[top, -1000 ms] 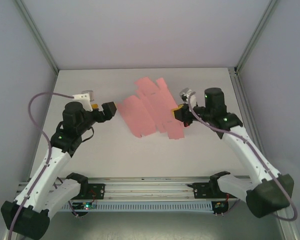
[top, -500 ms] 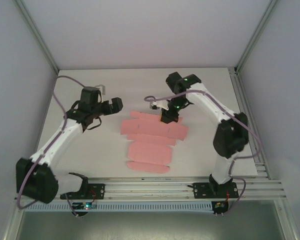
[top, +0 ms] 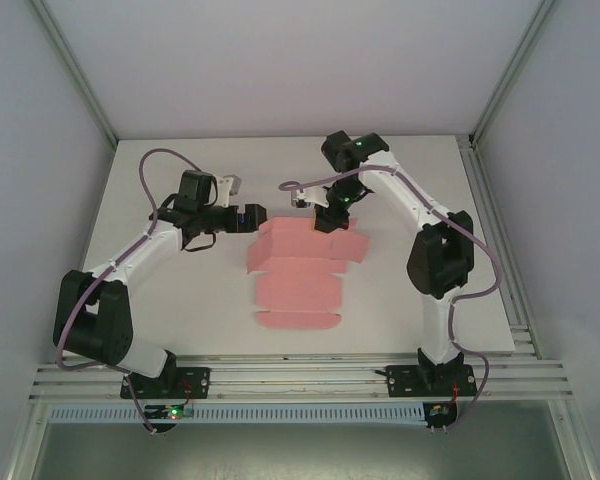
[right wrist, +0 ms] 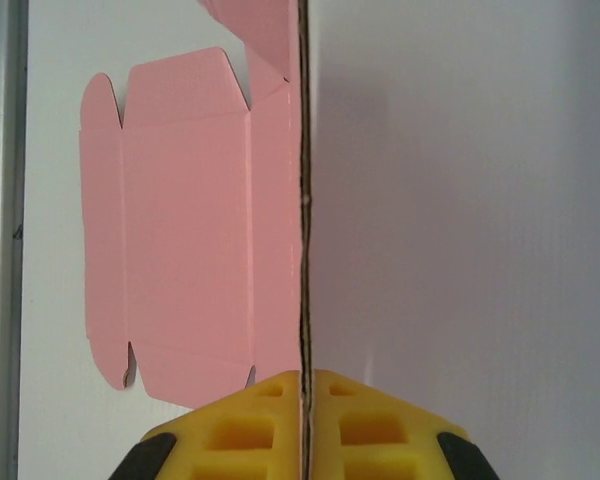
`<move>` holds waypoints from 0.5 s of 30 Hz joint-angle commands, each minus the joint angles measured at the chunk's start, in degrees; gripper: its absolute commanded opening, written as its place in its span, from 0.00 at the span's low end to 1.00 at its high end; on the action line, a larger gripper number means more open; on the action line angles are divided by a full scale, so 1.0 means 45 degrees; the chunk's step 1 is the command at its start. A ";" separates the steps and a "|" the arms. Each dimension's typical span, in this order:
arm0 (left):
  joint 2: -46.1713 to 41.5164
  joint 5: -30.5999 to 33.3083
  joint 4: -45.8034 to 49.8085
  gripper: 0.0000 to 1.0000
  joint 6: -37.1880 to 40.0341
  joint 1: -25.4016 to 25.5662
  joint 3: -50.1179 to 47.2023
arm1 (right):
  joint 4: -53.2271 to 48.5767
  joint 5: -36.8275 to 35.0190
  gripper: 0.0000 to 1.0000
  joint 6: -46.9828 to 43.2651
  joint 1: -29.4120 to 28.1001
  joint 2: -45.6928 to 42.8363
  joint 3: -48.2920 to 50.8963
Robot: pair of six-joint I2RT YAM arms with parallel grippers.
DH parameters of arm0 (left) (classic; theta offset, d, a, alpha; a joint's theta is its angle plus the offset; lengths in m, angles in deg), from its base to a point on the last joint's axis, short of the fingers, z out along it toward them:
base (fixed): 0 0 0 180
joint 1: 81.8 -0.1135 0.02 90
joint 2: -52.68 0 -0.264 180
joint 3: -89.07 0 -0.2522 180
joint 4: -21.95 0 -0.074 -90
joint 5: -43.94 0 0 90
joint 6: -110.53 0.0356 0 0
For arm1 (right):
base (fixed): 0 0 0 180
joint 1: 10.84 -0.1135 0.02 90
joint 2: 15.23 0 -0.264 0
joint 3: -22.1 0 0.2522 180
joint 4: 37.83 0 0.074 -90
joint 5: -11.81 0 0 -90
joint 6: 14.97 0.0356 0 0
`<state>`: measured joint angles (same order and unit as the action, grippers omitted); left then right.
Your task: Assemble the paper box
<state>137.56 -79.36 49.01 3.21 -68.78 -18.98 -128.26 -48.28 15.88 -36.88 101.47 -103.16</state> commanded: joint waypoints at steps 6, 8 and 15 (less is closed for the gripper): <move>0.0146 -0.1993 -0.0368 1.00 0.1218 0.0025 0.0018 | 0.0675 -0.0553 0.00 0.1543 -0.0029 0.0472 -0.0262; 0.0237 -0.2118 -0.0259 1.00 0.1539 0.0168 0.0081 | 0.0794 -0.0461 0.00 0.1699 -0.0047 0.0441 -0.0227; -0.0012 0.0213 0.0661 1.00 0.1187 0.0231 0.0513 | 0.0889 -0.0921 0.00 0.2048 -0.0017 0.0524 -0.0147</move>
<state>138.24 -82.66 48.44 7.69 -68.63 -18.59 -126.36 -51.88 22.63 -36.88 102.79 -103.16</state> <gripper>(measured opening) 0.999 0.058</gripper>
